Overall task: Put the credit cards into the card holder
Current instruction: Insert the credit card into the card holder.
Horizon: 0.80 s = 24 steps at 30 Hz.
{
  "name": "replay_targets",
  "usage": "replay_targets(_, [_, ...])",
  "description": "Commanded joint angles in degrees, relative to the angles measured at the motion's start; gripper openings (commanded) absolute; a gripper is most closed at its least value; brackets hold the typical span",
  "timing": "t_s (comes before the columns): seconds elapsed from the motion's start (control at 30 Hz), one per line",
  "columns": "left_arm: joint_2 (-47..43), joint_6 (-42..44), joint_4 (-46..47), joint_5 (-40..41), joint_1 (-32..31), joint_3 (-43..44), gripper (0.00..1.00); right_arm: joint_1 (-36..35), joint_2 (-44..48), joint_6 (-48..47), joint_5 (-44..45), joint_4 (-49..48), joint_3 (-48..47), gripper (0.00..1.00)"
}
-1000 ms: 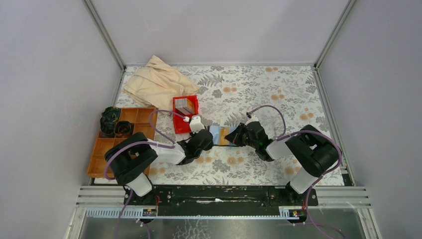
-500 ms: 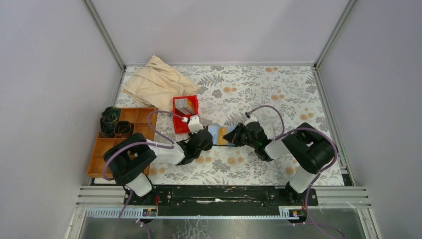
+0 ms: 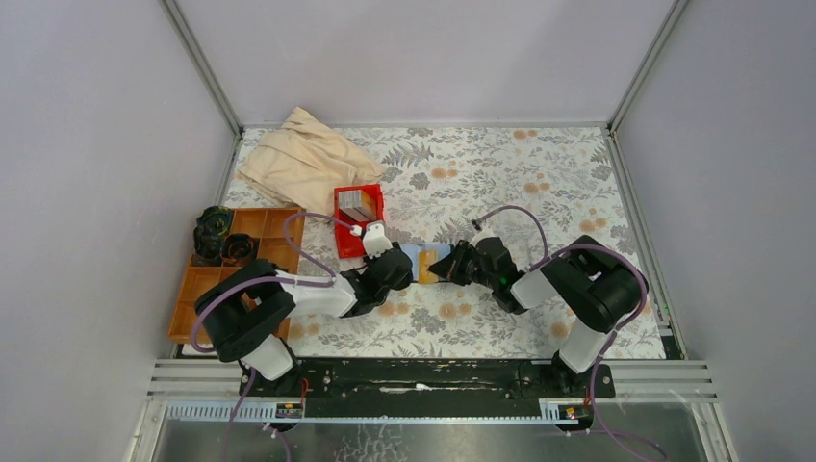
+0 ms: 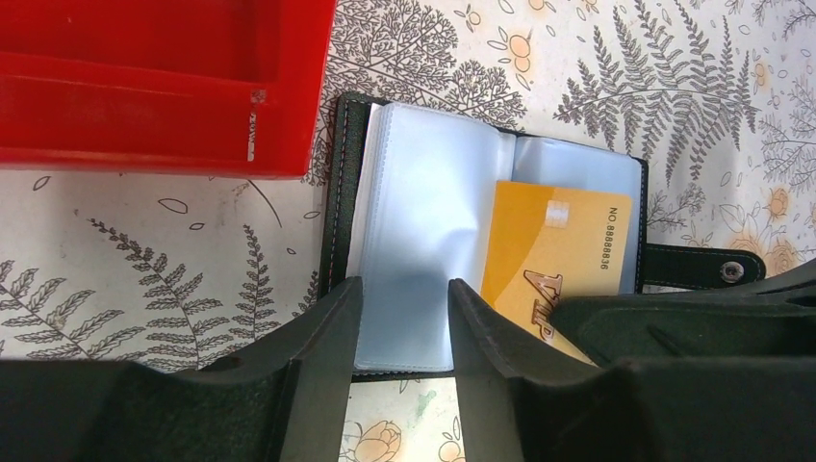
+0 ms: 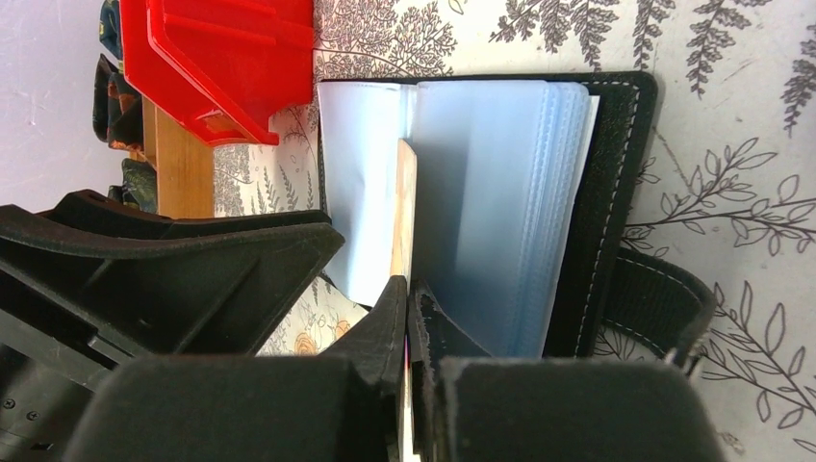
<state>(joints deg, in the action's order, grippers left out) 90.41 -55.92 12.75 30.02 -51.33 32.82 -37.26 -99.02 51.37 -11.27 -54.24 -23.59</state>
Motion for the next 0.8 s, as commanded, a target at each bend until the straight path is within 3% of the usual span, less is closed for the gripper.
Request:
replay_targets(0.0, [4.38, 0.36, -19.81, 1.64, 0.61, -2.89, 0.47, -0.63, -2.47, -0.32, -0.77, 0.45, 1.35, 0.00])
replay_targets(0.33, [8.62, -1.27, -19.77, 1.23, 0.60, -2.04, 0.45, 0.04, -3.74, -0.41, -1.87, -0.90, 0.25, 0.00])
replay_targets(0.77, [11.60, -2.17, -16.58, -1.75, 0.51, -4.04, 0.31, 2.18, -6.66, -0.93, -4.55, -8.38, 0.63, 0.00])
